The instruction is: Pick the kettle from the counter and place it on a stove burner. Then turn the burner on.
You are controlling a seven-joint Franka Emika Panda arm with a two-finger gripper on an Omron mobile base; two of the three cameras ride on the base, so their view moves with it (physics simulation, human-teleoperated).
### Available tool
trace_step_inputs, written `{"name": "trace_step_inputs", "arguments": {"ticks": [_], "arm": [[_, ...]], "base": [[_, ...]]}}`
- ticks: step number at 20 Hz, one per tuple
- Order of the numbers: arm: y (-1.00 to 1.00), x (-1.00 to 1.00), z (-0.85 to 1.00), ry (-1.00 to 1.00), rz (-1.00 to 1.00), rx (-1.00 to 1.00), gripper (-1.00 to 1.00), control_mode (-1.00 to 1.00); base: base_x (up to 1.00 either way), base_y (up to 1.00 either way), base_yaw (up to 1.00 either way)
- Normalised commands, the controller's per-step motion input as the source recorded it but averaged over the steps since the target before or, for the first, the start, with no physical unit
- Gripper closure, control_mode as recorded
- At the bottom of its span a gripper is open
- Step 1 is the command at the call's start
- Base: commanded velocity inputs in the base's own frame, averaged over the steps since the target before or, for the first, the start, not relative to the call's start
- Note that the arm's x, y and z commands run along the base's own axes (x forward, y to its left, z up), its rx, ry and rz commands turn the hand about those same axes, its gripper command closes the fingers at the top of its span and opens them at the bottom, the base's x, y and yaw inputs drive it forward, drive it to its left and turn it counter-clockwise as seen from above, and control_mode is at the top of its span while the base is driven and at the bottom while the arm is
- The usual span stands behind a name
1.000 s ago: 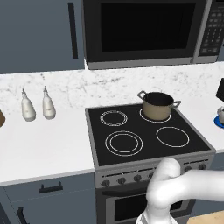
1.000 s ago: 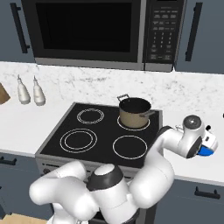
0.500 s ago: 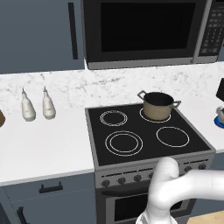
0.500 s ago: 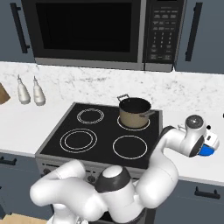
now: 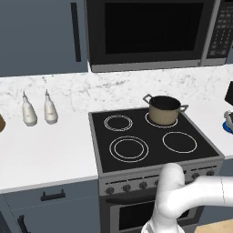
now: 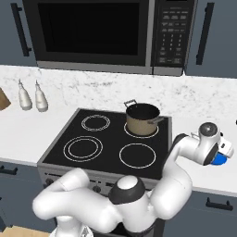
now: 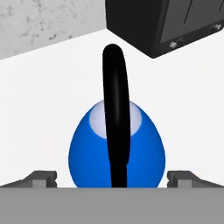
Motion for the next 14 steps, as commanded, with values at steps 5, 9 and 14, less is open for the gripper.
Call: {"name": "trace_step_inputs", "arguments": {"ticks": [5,9,14], "arm": [[-0.18,0.15,-0.11,0.00,0.00,0.00,-1.00,-1.00],[-0.07,0.11,-0.20,0.00,0.00,0.00,-1.00,-1.00],[-0.02,0.13,-0.26,0.00,0.00,0.00,-1.00,-1.00]], "base": [[0.00,0.00,0.00],[0.00,0.00,0.00],[0.00,0.00,0.00]]}}
